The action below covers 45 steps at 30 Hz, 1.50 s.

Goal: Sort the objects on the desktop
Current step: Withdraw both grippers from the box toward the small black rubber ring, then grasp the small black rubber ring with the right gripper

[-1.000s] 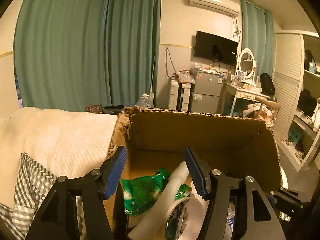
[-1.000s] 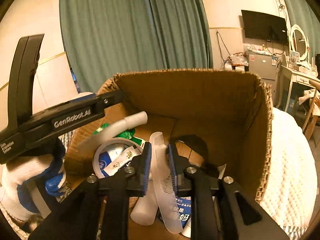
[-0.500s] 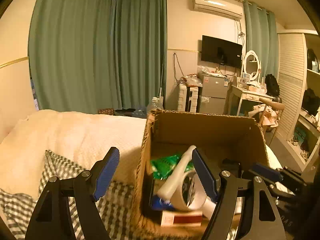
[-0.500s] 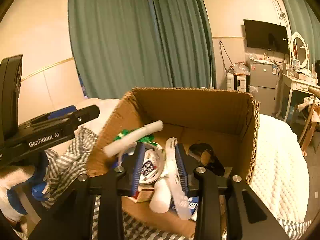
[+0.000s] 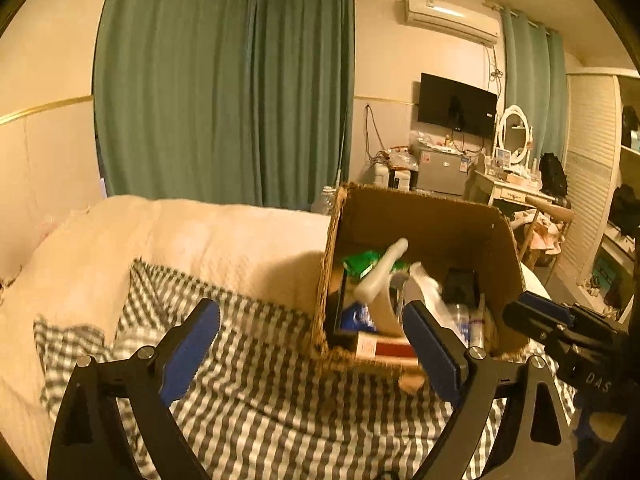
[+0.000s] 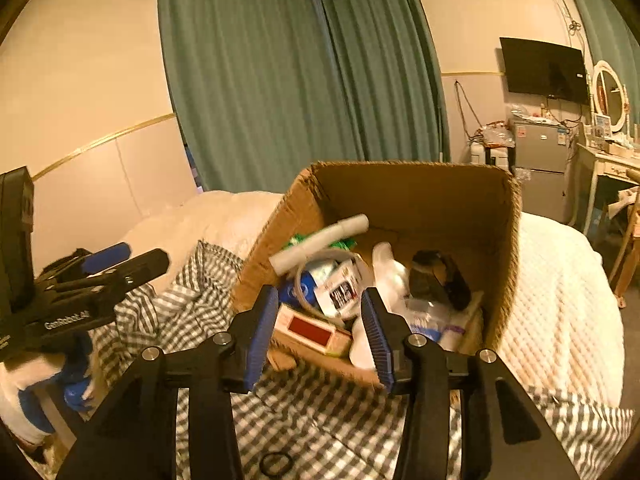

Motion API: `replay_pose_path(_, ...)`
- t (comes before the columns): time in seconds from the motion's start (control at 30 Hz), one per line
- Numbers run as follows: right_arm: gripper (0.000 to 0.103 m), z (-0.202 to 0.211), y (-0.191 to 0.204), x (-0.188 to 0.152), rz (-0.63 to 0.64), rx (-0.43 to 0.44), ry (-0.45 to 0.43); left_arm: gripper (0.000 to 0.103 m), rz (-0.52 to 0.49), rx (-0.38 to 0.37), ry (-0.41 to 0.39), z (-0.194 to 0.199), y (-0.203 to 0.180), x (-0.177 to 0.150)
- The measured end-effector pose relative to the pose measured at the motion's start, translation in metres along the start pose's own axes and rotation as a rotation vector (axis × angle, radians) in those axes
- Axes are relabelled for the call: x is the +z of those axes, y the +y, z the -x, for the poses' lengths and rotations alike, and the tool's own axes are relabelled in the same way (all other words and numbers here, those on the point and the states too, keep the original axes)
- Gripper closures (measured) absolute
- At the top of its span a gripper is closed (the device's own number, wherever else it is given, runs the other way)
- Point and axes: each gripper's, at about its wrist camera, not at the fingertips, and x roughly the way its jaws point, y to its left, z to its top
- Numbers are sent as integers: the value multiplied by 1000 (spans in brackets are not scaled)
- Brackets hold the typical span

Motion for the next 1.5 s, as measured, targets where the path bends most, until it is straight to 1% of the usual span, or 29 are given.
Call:
replay_pose_path(0.03, 58, 4, 0, -5, 3, -3, 1, 8, 3, -1, 7, 2, 1, -5)
replay_pose_path(0.13, 45, 12, 1, -20, 10, -6, 11, 8, 7, 1, 14, 8, 6, -19)
replay_pose_path(0.23, 45, 13, 3, -44, 24, 19, 48, 8, 5, -1, 16, 12, 7, -34)
replay_pose_path(0.3, 45, 12, 5, -57, 20, 37, 70, 8, 7, -12, 38, 11, 11, -45)
replay_pose_path(0.43, 45, -1, 20, -90, 45, 90, 163, 8, 18, 10, 93, 2, 18, -66)
replay_pose_path(0.5, 45, -12, 25, -103, 54, 77, 208, 8, 13, 22, 110, -1, 21, -76)
replay_pose_path(0.57, 45, -22, 27, -110, 53, 95, 247, 8, 6, 29, 124, -4, 24, -85)
replay_pose_path(0.7, 45, -38, 32, -126, 69, 105, 314, 8, 10, 33, 158, -7, 31, -103)
replay_pose_path(0.73, 45, -43, 34, -131, 67, 118, 336, 8, 8, 39, 171, -10, 31, -107)
replay_pose_path(0.87, 45, -59, 42, -145, 100, 125, 401, 8, 9, 40, 226, -22, 33, -118)
replay_pose_path(0.97, 45, -69, 46, -154, 116, 129, 439, 8, -16, 49, 254, -31, 30, -127)
replay_pose_path(1.07, 46, -82, 46, -159, 121, 129, 473, 12, -31, 64, 287, -42, 28, -135)
replay_pose_path(1.2, 46, -101, 45, -165, 116, 137, 515, 23, -14, 57, 327, -55, 29, -144)
replay_pose_path(1.23, 49, -105, 46, -167, 118, 137, 525, 23, -20, 57, 331, -57, 28, -146)
replay_pose_path(1.27, 57, -110, 46, -169, 121, 133, 540, 24, -27, 56, 337, -59, 26, -147)
replay_pose_path(1.33, 64, -118, 46, -173, 128, 117, 563, 25, -26, 45, 349, -63, 25, -148)
replay_pose_path(1.4, 66, -120, 45, -174, 125, 122, 574, 25, -13, 39, 360, -66, 25, -149)
replay_pose_path(1.5, 71, -121, 42, -173, 108, 131, 584, 25, -8, 51, 372, -71, 26, -151)
